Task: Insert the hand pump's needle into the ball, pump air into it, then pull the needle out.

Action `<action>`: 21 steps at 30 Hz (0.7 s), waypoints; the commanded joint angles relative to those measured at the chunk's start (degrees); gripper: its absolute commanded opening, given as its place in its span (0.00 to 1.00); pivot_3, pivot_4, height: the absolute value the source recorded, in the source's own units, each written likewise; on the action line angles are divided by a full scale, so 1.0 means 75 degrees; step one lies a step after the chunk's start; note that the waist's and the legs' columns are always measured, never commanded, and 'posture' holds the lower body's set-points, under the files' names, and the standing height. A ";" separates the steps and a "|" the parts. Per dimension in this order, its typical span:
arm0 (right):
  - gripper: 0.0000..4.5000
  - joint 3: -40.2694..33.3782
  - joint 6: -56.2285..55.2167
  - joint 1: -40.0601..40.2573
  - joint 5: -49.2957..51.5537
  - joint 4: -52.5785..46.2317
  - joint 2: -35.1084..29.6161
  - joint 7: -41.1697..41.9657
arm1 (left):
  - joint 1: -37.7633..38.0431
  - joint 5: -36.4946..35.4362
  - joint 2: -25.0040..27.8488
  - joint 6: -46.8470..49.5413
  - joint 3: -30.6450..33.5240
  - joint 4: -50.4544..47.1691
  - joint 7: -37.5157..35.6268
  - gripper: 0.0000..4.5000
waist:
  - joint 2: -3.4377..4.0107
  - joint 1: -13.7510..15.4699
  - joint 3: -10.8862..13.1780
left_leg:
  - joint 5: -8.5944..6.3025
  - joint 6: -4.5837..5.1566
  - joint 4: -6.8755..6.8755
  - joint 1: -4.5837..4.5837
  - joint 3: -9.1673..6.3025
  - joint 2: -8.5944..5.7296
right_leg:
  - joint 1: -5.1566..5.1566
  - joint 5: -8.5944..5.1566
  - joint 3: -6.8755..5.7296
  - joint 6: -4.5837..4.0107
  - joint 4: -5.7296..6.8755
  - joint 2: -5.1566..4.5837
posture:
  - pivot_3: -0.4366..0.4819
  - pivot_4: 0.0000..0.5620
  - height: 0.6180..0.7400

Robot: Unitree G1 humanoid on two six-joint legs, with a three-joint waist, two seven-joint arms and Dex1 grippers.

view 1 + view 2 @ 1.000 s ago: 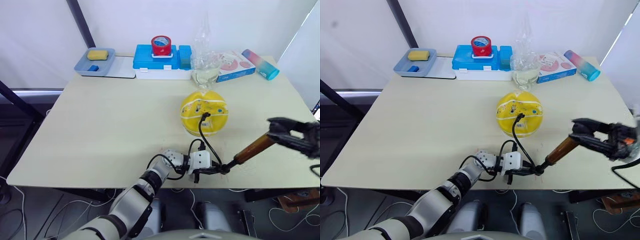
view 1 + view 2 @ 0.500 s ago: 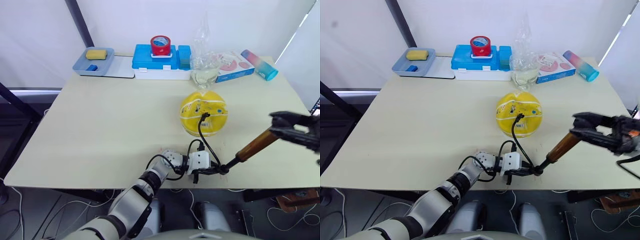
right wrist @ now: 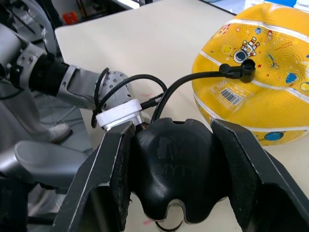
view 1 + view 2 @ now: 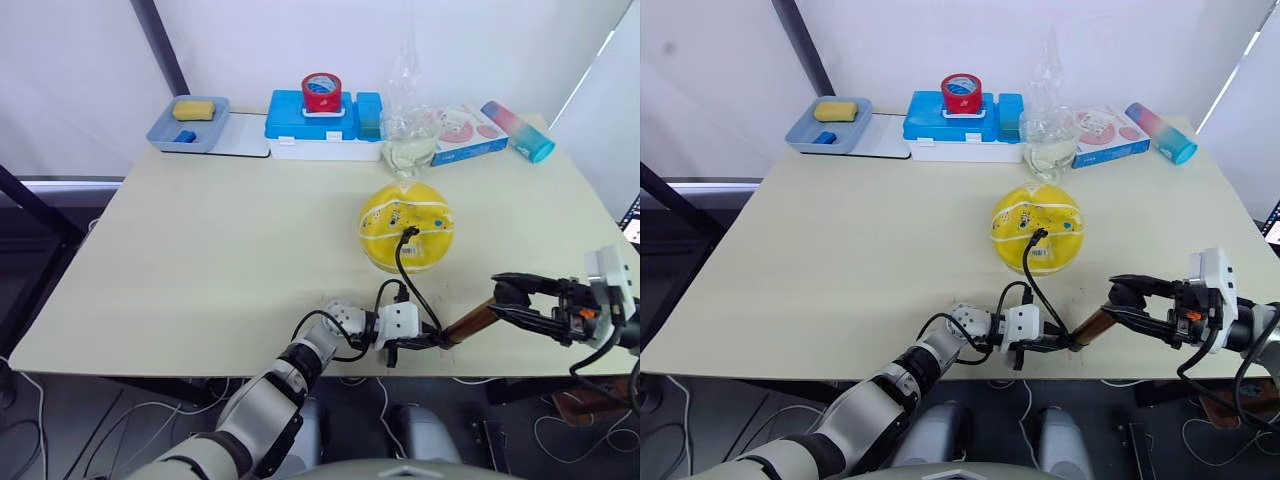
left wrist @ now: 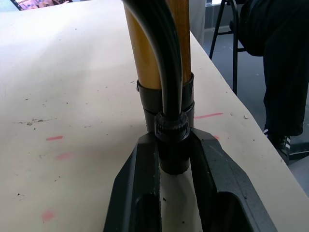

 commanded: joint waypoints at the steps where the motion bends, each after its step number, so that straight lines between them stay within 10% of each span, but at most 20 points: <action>1: 0.44 -0.1379 0.0511 -0.0259 0.0860 0.0099 -0.0402 0.0012 | 0.0286 0.0529 0.0389 0.0321 -0.0238 0.0551 -0.0056 0.08 | 0.0015 0.0004 0.0007 | 0.0000 0.0000 0.0000 -0.0001 0.0001 0.0000 | 0.0000 0.0001 0.0000 -0.0001 -0.0001 -0.0001 | 0.48 0.27 1.00; 13: 0.44 -0.3281 0.2636 -0.1418 0.2911 0.0244 -0.1515 -0.0488 | 0.0284 0.0520 0.0412 0.0311 -0.0215 0.0562 -0.0085 0.08 | 0.0022 -0.0010 0.0015 | -0.0001 -0.0002 -0.0001 -0.0004 0.0001 0.0003 | -0.0002 -0.0001 -0.0032 0.0001 -0.0004 -0.0018 | 0.48 0.27 1.00; 21: 0.44 -0.2004 0.2273 -0.0925 0.1790 -0.0308 -0.0670 -0.0643 | 0.0256 0.0524 0.0382 0.0316 -0.0219 0.0588 -0.0110 0.08 | 0.0005 -0.0006 0.0014 | 0.0015 0.0026 -0.0006 -0.0008 -0.0001 0.0001 | -0.0001 0.0000 -0.0119 -0.0001 -0.0004 -0.0066 | 0.48 0.27 1.00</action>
